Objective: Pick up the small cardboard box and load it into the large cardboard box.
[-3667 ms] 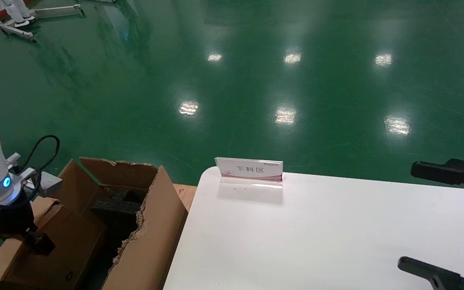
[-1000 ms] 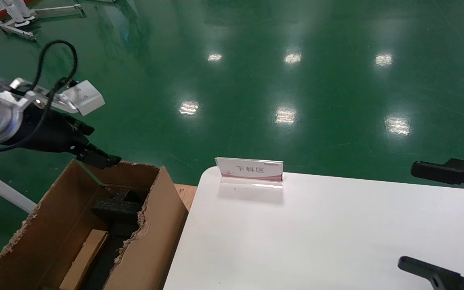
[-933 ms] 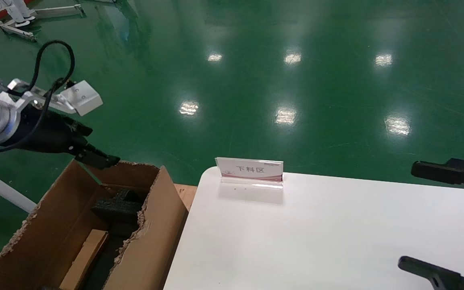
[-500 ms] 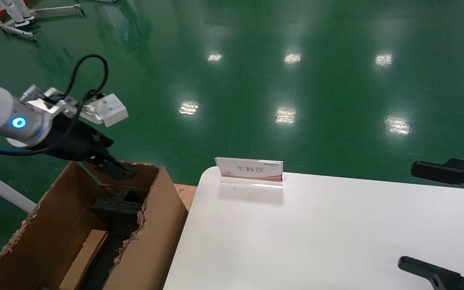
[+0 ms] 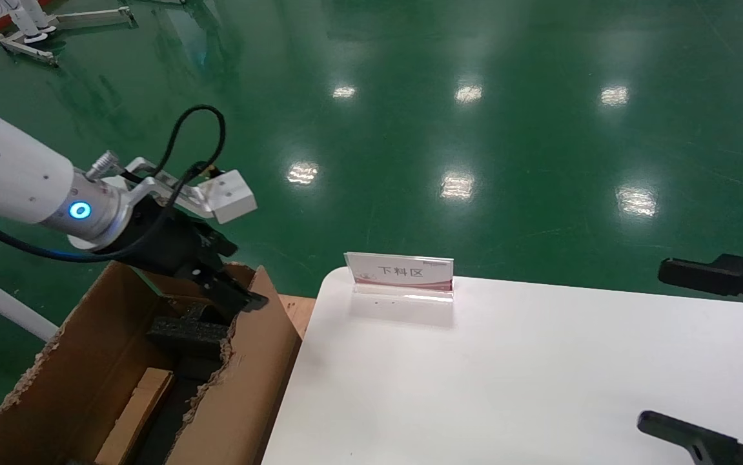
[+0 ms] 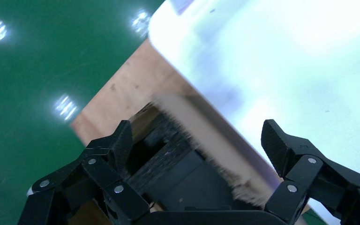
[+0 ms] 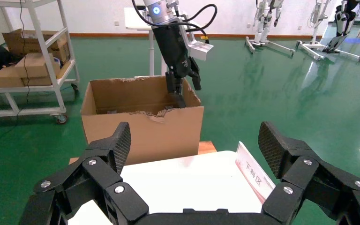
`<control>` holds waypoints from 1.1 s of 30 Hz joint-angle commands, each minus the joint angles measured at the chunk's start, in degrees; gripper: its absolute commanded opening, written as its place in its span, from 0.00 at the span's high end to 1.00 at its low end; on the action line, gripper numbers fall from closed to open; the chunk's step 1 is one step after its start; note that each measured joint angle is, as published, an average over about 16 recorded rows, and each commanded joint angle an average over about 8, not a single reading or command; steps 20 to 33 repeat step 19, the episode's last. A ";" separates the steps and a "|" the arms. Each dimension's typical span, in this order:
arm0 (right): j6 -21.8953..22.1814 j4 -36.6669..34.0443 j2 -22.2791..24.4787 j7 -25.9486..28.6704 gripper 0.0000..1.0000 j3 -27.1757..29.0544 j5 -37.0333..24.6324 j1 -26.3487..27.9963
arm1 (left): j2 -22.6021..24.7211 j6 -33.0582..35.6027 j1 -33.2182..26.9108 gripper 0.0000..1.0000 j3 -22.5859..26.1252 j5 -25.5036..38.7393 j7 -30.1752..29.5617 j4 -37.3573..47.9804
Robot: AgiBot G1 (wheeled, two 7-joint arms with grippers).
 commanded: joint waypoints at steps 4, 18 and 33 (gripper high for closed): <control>0.00 0.00 0.00 0.00 0.00 0.00 0.00 0.00 | 0.28 1.09 3.50 0.00 -4.64 -1.83 2.58 0.21; 0.00 0.00 0.00 0.00 0.00 0.00 0.00 0.00 | 0.93 3.99 12.89 0.00 -17.16 -6.79 9.57 0.73; 0.00 0.00 0.00 0.00 0.00 0.00 0.00 0.00 | 0.96 4.11 13.28 0.00 -17.69 -7.00 9.86 0.75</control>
